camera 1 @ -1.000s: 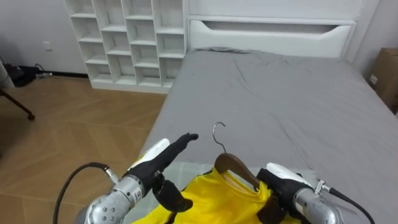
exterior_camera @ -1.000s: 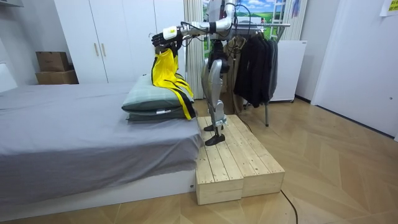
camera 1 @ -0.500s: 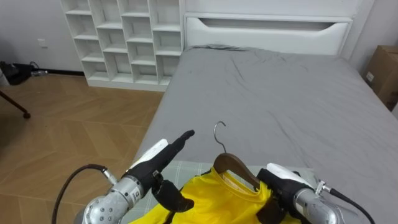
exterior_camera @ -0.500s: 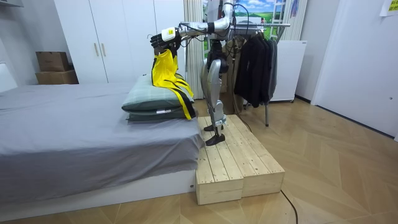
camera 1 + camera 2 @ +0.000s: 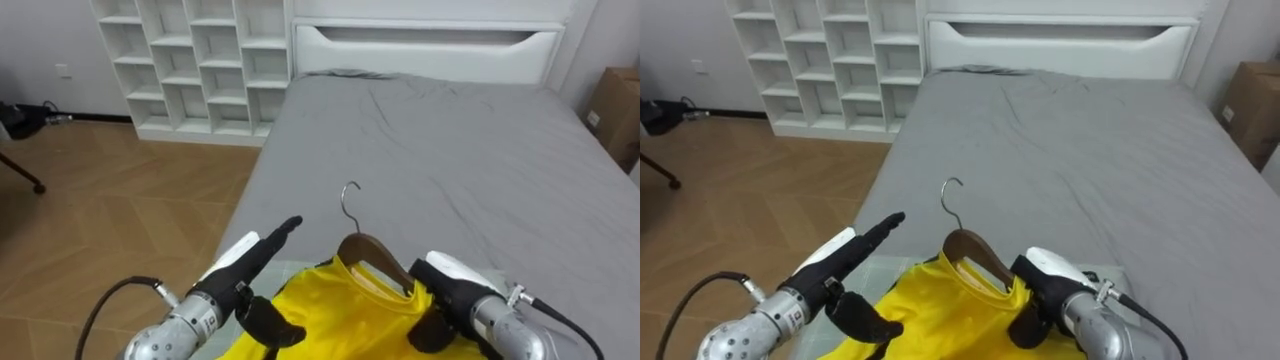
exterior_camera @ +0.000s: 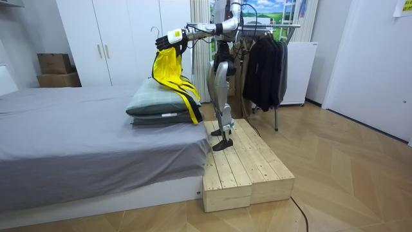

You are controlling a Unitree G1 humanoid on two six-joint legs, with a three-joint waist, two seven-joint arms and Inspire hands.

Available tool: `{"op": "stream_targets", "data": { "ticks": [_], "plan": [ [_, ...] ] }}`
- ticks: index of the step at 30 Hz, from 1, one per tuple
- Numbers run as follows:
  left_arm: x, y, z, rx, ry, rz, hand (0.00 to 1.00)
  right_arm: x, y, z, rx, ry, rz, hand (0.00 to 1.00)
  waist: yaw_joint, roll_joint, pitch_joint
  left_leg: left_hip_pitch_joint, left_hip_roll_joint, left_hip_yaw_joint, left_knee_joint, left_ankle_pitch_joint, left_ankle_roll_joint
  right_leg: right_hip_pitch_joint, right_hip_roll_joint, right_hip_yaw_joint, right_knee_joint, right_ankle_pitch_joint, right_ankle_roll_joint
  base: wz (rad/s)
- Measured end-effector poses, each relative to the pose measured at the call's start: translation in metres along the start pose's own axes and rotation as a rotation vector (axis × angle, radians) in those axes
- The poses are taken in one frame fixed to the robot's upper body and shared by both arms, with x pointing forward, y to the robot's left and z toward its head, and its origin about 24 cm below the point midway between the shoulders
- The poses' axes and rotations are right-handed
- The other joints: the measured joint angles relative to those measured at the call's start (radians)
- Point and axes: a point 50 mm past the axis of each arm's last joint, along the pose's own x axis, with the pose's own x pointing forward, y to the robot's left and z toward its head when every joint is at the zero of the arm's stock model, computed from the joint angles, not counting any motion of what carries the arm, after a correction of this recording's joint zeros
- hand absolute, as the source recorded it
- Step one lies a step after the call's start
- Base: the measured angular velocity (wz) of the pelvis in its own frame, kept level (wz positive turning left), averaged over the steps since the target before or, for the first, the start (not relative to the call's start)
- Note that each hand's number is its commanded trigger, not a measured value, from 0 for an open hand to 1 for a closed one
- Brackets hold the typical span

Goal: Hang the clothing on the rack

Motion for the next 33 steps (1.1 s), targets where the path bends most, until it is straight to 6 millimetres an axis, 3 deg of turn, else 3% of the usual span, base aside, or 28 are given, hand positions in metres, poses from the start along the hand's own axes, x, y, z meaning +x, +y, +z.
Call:
{"op": "stream_targets", "data": {
  "ticks": [7, 14, 18, 22, 25, 29, 33],
  "plan": [
    [-0.013, 0.015, -0.024, -0.069, 0.069, 0.146, 0.0, -0.016, -0.018, -0.003, 0.03, -0.017, -0.144, 1.0, 0.004, 0.001, -0.0004, 0.008, -0.004, 0.007, -0.012, 0.0, -0.001, 0.0, 0.002, 0.005, 0.0, 0.0, 0.0, -0.02],
    [-0.049, 0.02, -0.08, -0.166, 0.262, 0.339, 0.0, -0.037, -0.036, -0.014, 0.061, -0.008, -0.312, 1.0, 0.009, 0.002, -0.0013, 0.008, -0.001, 0.019, -0.014, 0.001, -0.001, -0.006, 0.002, 0.017, -0.006, 0.0, 0.0, -0.07],
    [-0.078, 0.005, -0.121, -0.229, 0.453, 0.401, 0.0, -0.047, -0.043, -0.029, 0.069, 0.045, -0.373, 1.0, 0.023, 0.001, -0.0025, 0.004, -0.007, 0.021, -0.019, 0.001, -0.001, -0.009, 0.001, 0.021, -0.018, -0.004, -0.001, -0.03],
    [-0.105, -0.002, -0.148, -0.296, 0.597, 0.512, 0.0, -0.055, -0.049, -0.034, 0.074, 0.062, -0.424, 1.0, 0.031, 0.001, -0.0046, 0.004, -0.008, 0.02, -0.019, 0.001, -0.001, -0.008, 0.001, 0.019, -0.018, -0.005, -0.001, 0.0],
    [-0.131, -0.01, -0.171, -0.366, 0.73, 0.593, 0.0, -0.059, -0.053, -0.038, 0.087, 0.079, -0.458, 1.0, 0.038, 0.0, -0.0161, 0.009, -0.008, 0.02, -0.02, 0.001, -0.001, -0.003, 0.001, 0.019, -0.015, -0.004, -0.001, 0.0],
    [-0.17, -0.039, -0.197, -0.438, 0.937, 0.611, 0.0, -0.067, -0.055, -0.049, 0.127, 0.112, -0.497, 1.0, 0.055, -0.005, -0.0203, 0.032, -0.009, 0.013, -0.031, -0.004, -0.005, 0.017, 0.001, 0.012, -0.013, -0.004, -0.001, 0.04],
    [-0.207, -0.071, -0.211, -0.516, 1.106, 0.582, 0.0, -0.072, -0.055, -0.048, 0.118, 0.122, -0.512, 1.0, 0.061, -0.011, -0.0158, 0.022, -0.007, 0.011, -0.032, -0.012, -0.007, 0.007, 0.003, 0.014, -0.015, -0.004, -0.001, 0.01]
  ]
}}
